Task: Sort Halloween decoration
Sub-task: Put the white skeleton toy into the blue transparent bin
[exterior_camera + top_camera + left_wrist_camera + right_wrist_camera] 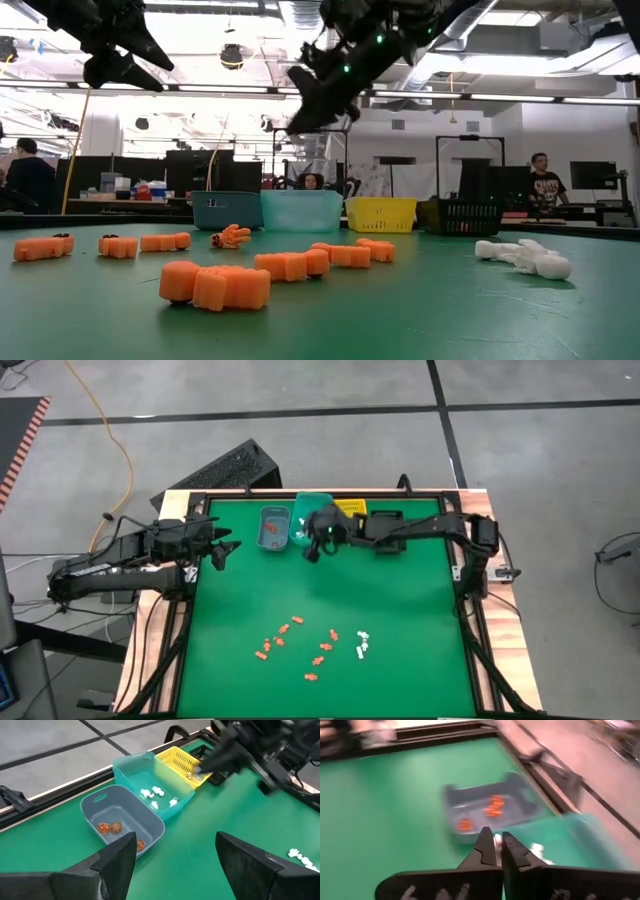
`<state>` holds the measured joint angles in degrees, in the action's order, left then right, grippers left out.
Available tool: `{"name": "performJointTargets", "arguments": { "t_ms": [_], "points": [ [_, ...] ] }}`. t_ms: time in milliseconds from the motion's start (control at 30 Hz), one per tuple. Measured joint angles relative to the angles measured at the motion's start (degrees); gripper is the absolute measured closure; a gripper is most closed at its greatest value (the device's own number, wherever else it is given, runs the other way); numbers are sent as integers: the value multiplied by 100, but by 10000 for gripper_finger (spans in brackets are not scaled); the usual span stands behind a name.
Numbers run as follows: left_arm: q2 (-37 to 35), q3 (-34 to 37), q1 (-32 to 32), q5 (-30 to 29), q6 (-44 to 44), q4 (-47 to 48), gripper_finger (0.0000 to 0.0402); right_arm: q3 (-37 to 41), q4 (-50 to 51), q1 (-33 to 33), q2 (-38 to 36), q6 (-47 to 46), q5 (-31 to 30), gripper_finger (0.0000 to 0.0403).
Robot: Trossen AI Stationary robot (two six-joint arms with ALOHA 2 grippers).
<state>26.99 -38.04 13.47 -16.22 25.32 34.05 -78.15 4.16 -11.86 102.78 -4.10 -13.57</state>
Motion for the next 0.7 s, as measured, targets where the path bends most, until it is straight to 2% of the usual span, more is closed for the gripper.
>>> {"name": "performJointTargets", "arguments": {
  "t_ms": [133,267,500,700],
  "points": [
    [-1,0,1,-77,-2,-1,141,2,31,-397,0,-521,-28,389],
    [1,0,2,-111,-2,-1,141,2,102,-637,0,-747,121,357],
    [-1,0,1,-114,-2,-1,141,2,154,-745,0,-747,156,292],
    [-1,0,2,-113,-2,-1,141,2,161,-743,0,-747,218,254]
  ]
}}
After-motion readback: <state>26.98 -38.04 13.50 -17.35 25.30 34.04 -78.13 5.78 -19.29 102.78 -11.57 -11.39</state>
